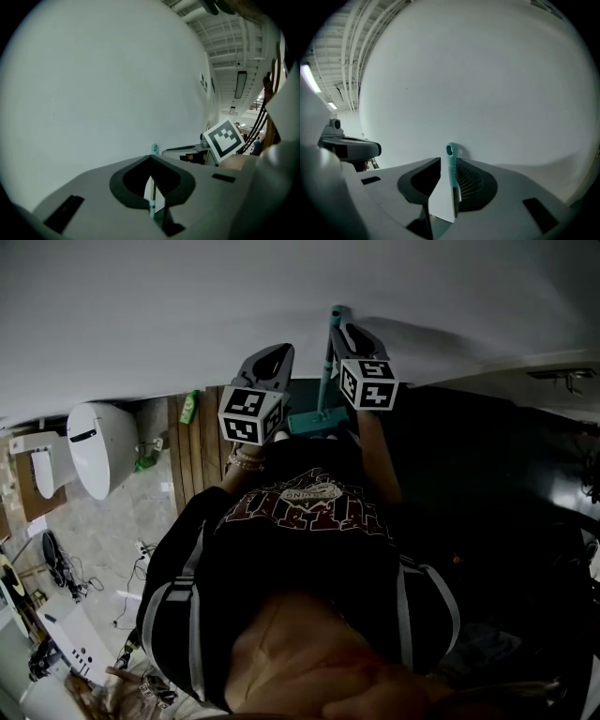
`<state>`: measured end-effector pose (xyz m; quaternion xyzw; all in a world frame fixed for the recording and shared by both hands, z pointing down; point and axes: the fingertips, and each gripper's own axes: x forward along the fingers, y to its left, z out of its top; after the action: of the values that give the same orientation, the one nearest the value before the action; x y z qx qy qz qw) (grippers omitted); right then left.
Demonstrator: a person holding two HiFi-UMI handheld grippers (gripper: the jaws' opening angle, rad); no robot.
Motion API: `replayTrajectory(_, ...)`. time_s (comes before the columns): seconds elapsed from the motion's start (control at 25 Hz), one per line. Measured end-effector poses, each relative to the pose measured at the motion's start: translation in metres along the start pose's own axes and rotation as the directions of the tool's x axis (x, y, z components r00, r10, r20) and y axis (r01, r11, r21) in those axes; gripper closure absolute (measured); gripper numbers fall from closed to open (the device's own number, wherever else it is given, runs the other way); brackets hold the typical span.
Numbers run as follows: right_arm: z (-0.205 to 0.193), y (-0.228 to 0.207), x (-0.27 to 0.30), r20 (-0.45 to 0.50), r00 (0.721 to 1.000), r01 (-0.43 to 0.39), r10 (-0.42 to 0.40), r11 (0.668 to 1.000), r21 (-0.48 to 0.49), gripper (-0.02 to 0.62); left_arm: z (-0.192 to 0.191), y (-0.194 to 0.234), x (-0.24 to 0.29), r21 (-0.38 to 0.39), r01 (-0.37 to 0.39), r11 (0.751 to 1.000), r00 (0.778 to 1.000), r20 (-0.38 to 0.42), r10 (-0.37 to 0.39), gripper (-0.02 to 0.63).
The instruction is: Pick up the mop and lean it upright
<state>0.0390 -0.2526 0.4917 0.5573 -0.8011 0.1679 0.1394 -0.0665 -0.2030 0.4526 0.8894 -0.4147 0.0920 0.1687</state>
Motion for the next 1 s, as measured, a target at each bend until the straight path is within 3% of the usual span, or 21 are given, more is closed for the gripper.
replayTrajectory(0.52, 0.014, 0.021, -0.051, 0.075, 0.997, 0.010, -0.009, 1.000, -0.020, 0.574, 0.001, -0.017, -0.003, 0.014, 0.054, 0.998, 0.999, 0.000, -0.054, 0.566)
replayTrajectory(1.0, 0.024, 0.032, -0.088, 0.136, 0.991, -0.008, 0.004, 1.000, 0.027, 0.577, 0.007, -0.040, 0.000, 0.053, 0.103, 0.993, 0.995, 0.008, -0.103, 0.566)
